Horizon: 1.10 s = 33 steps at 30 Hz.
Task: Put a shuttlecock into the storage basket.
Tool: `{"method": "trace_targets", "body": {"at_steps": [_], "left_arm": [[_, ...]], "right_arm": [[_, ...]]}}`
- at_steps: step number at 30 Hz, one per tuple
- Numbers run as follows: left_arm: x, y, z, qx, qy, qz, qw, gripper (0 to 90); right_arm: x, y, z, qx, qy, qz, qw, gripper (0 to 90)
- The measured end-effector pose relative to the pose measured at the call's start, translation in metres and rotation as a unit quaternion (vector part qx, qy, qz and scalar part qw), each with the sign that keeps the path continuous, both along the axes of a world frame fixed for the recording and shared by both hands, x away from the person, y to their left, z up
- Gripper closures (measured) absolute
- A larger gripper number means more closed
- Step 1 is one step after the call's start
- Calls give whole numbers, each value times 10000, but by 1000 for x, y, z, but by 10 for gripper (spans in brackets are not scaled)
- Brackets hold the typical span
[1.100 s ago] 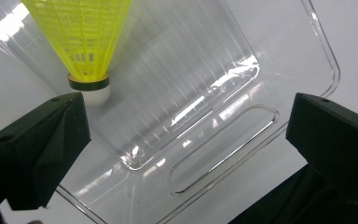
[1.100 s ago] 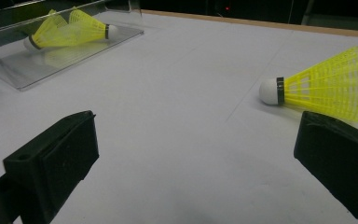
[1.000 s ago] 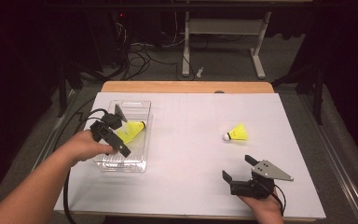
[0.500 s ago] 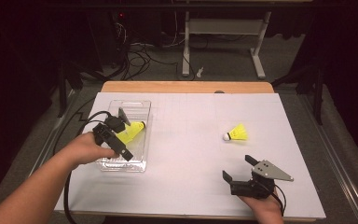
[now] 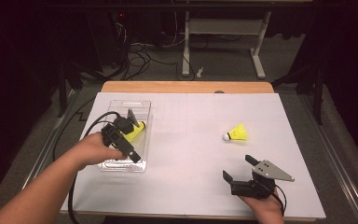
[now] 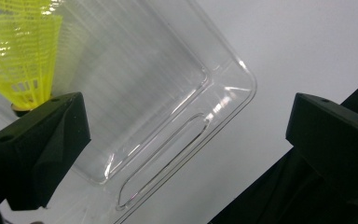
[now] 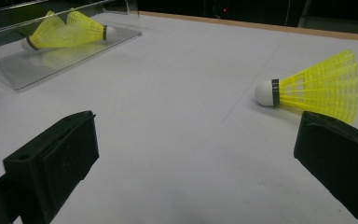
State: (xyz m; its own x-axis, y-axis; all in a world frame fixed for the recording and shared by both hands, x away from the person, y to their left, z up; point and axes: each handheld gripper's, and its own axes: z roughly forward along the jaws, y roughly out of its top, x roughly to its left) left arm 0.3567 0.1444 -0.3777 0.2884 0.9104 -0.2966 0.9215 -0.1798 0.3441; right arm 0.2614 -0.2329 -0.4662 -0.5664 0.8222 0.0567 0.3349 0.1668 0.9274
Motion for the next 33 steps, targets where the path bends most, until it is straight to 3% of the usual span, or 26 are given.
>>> {"method": "trace_targets", "body": {"at_steps": [5,20,23,33], "left_arm": [[-4,-10,2,25,-3,-189,9998,8],[-12,-43,6,36,-62,-501,9987,8],[-14,-50,8,-38,-86,-491,9987,8],[-19,-70,12,-34,-126,-748,9971,8]], "right_arm": [[0,0,0,-3,-1,12,10000,2],[0,0,0,-1,-1,27,10000,2],[0,0,0,2,-7,22,10000,2],[-1,0,0,7,-10,20,10000,2]]}}
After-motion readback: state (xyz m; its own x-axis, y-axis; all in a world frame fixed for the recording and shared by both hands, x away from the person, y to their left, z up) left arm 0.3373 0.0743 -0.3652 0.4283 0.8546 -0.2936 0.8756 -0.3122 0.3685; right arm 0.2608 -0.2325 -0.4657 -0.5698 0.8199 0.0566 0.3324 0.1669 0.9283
